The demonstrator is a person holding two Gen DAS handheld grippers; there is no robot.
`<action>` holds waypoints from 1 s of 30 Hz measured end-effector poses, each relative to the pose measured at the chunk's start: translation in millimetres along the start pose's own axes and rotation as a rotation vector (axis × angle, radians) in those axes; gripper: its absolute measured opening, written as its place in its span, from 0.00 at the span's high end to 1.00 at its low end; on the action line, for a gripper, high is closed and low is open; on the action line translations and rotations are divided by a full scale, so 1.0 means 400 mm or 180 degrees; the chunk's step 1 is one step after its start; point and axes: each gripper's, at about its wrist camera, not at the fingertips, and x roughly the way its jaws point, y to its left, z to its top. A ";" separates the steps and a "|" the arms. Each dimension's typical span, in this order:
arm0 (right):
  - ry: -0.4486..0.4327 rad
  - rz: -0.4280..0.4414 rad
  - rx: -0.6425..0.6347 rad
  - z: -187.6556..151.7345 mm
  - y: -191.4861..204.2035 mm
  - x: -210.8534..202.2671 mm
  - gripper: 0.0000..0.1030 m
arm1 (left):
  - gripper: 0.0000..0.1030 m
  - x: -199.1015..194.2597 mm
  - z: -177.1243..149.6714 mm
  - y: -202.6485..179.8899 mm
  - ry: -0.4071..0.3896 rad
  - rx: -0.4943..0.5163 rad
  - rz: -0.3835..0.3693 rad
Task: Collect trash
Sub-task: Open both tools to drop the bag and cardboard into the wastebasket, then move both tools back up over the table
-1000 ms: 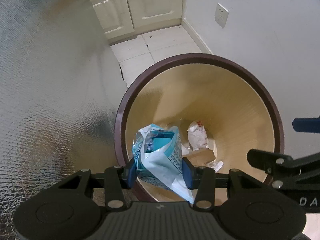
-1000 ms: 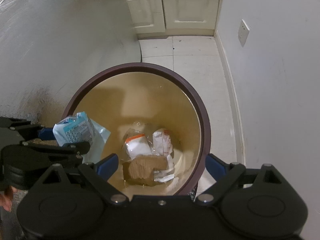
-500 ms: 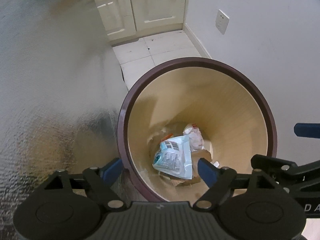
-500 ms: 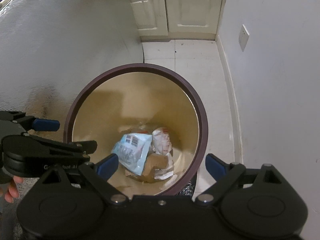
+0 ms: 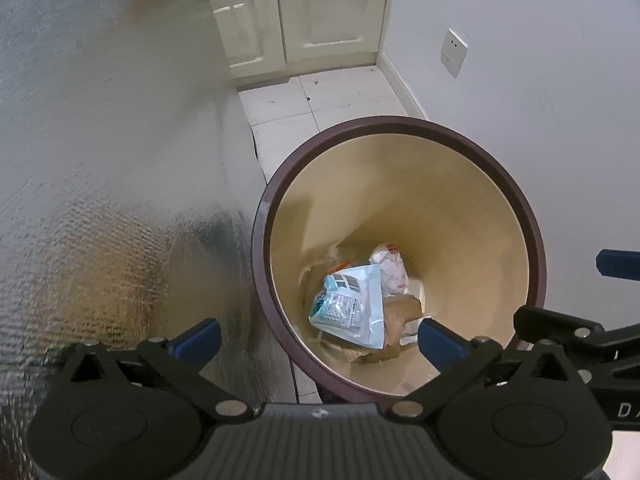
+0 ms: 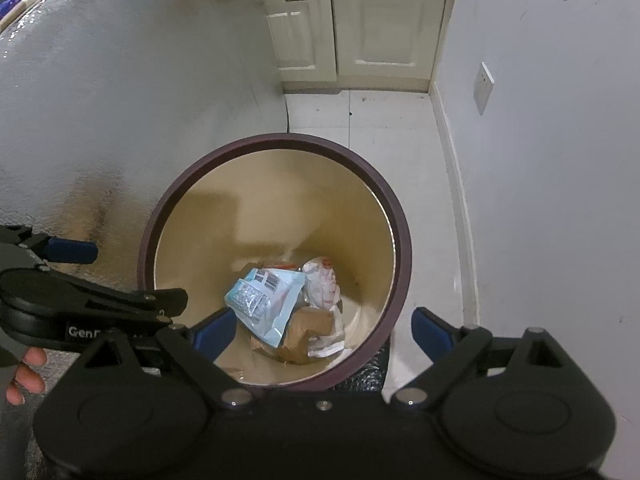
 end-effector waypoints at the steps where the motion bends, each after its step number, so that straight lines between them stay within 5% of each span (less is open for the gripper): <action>1: -0.0014 0.0002 -0.0002 -0.002 0.000 -0.005 0.05 | 0.00 -0.004 -0.004 0.000 -0.0003 -0.0008 -0.0009; 18: -0.0314 -0.0118 0.0070 -0.069 -0.022 -0.111 0.00 | 0.00 -0.119 -0.069 0.013 -0.0178 -0.0153 -0.0005; 30: -0.0615 -0.0203 0.0119 -0.122 -0.037 -0.229 0.00 | 0.00 -0.280 -0.125 0.005 -0.0536 -0.0100 -0.0142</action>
